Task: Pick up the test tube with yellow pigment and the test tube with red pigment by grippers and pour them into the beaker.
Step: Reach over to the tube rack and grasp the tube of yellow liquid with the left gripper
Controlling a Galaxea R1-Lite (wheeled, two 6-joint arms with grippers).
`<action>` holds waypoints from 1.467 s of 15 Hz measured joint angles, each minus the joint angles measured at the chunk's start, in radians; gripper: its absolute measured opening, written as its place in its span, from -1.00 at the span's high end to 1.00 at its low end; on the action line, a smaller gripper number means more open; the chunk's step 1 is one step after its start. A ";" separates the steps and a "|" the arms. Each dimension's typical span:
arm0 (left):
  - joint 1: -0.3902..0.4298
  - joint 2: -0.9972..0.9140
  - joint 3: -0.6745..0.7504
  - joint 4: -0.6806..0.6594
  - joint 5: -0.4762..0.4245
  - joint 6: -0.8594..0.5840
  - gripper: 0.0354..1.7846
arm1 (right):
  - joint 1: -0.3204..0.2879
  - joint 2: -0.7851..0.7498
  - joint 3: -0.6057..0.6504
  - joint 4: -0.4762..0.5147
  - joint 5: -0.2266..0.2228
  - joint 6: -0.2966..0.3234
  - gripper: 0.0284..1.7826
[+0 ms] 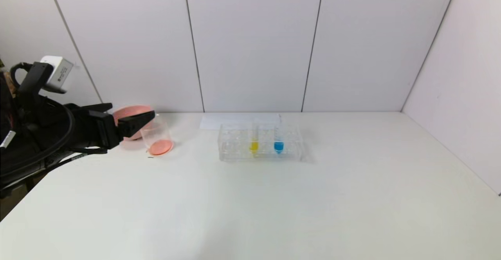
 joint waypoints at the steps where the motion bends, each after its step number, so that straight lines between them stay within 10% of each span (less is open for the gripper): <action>1: -0.024 -0.008 0.018 -0.002 -0.004 -0.001 -0.98 | 0.000 0.000 0.000 0.000 0.000 0.000 -0.91; 10: -0.247 0.002 0.063 -0.021 -0.006 -0.048 -0.98 | 0.000 0.000 0.000 0.000 0.000 0.000 -0.91; 22: -0.400 0.404 0.020 -0.433 0.073 -0.068 -0.98 | 0.000 0.000 0.000 0.000 -0.001 0.000 -0.91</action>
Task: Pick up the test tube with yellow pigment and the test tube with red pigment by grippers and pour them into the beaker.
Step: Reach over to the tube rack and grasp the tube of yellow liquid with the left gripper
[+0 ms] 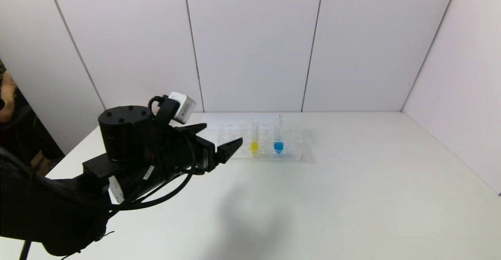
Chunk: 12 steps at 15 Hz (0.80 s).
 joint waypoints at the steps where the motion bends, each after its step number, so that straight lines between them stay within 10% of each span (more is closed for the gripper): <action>1: -0.015 0.031 -0.012 -0.003 0.029 -0.003 -0.98 | 0.000 0.000 0.000 0.000 0.001 0.000 -0.91; 12: -0.138 0.276 -0.231 0.009 0.305 -0.050 -0.98 | 0.000 0.000 0.000 0.000 0.000 0.000 -0.91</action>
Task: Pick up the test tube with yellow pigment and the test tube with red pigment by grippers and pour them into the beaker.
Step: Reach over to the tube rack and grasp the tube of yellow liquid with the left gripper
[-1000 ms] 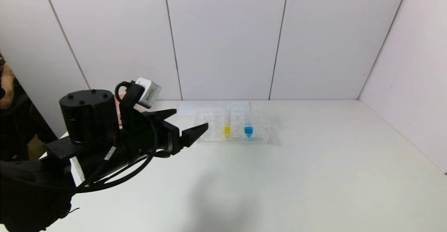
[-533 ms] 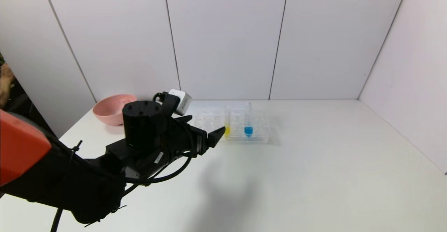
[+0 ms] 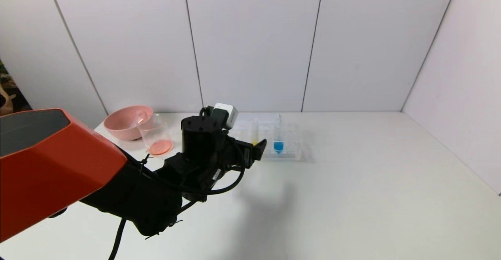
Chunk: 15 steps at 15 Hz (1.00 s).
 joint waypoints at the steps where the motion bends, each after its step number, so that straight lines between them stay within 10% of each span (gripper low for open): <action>1: 0.000 0.017 -0.016 0.001 0.017 0.000 -0.98 | 0.000 0.000 0.000 0.000 0.000 0.000 -0.91; 15: -0.002 0.168 -0.228 0.089 0.112 -0.008 -0.98 | 0.000 0.000 0.000 0.000 0.000 0.000 -0.91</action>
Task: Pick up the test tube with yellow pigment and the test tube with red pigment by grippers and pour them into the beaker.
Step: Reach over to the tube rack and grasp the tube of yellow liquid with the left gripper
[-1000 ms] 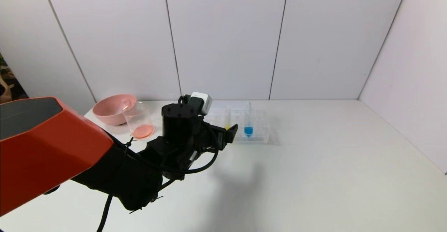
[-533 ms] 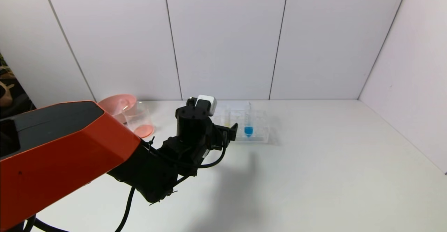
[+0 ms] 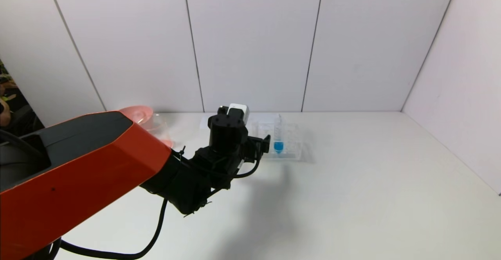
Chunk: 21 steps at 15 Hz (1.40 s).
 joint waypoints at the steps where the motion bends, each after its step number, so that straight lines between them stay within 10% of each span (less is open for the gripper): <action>1: -0.004 0.003 -0.022 0.022 0.016 -0.005 -0.98 | 0.000 0.000 0.000 0.000 0.000 0.000 -0.91; 21: -0.026 0.092 -0.194 0.130 0.082 -0.031 -0.83 | 0.000 0.000 0.000 0.000 0.000 0.000 -0.91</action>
